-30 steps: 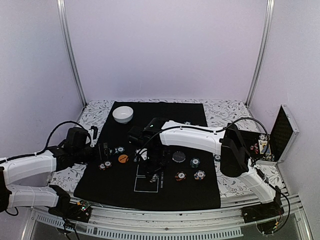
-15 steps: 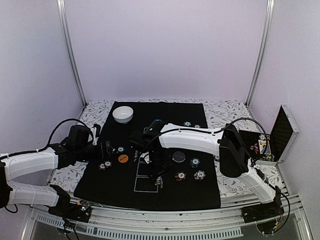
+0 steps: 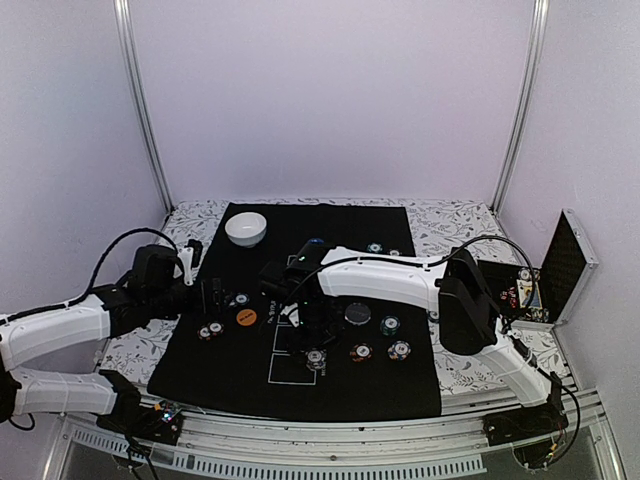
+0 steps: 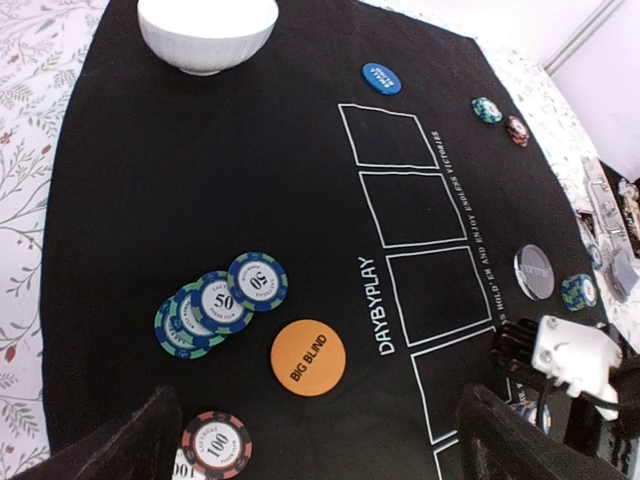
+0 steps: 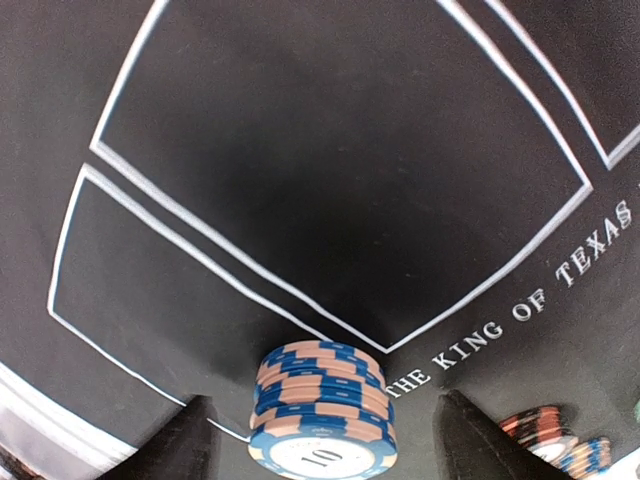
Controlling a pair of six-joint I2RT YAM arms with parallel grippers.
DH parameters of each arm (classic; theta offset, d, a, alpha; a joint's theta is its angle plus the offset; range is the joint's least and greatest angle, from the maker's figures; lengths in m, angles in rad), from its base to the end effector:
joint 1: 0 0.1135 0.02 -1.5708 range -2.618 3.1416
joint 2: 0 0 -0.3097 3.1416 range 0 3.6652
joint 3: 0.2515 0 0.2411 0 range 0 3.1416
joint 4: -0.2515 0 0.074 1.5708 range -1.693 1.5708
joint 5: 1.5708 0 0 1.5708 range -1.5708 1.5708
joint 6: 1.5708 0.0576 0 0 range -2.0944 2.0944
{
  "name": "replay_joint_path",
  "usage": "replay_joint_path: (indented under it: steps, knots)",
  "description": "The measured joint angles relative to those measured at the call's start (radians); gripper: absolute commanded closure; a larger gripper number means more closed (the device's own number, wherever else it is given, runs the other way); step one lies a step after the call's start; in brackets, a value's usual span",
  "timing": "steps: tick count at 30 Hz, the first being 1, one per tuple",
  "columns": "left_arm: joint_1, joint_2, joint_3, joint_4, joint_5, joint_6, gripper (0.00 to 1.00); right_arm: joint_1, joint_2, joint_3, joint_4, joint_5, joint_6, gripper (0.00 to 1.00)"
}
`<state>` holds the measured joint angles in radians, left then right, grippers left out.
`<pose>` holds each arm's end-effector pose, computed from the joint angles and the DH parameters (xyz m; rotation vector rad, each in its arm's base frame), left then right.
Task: Distribute texas hold em gaming equipment
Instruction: Place the poker chips pile on the poker table mat, then pick up the pile of poker chips from the poker table mat.
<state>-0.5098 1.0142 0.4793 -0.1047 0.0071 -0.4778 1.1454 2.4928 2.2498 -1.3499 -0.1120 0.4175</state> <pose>0.1687 -0.0948 0.2305 0.0403 2.2666 -0.5470 0.2025 0.4626 0.1715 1.0823 -2.8467 -0.0975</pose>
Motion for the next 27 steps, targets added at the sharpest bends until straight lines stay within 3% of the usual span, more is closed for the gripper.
replay_joint_path:
  steps: [7, 14, 17, 21, 23, 27]
  knots:
    - [-0.119, -0.024, 0.050, -0.013, -0.012, 0.082, 0.02, 0.000, -0.069, -0.060, 0.018, 0.032, -0.018, 0.01]
    - [-0.273, -0.003, 0.163, -0.035, 0.010, 0.191, 0.02, -0.036, -0.478, -0.336, 0.066, 0.103, -0.010, 0.01]
    - [-0.396, 0.103, 0.278, -0.078, 0.002, 0.253, 0.02, -0.114, -0.682, -0.497, 0.086, 0.137, 0.012, 0.01]
    - [-0.593, 0.359, 0.462, -0.173, -0.009, 0.341, 0.02, -0.228, -0.832, -0.663, 0.106, 0.191, 0.036, 0.01]
    - [-0.640, 0.494, 0.533, -0.231, -0.012, 0.376, 0.02, -0.292, -0.869, -0.731, 0.115, 0.220, 0.042, 0.01]
    - [-0.652, 0.674, 0.608, -0.339, -0.029, 0.421, 0.02, -0.306, -0.893, -0.811, 0.122, 0.248, 0.047, 0.01]
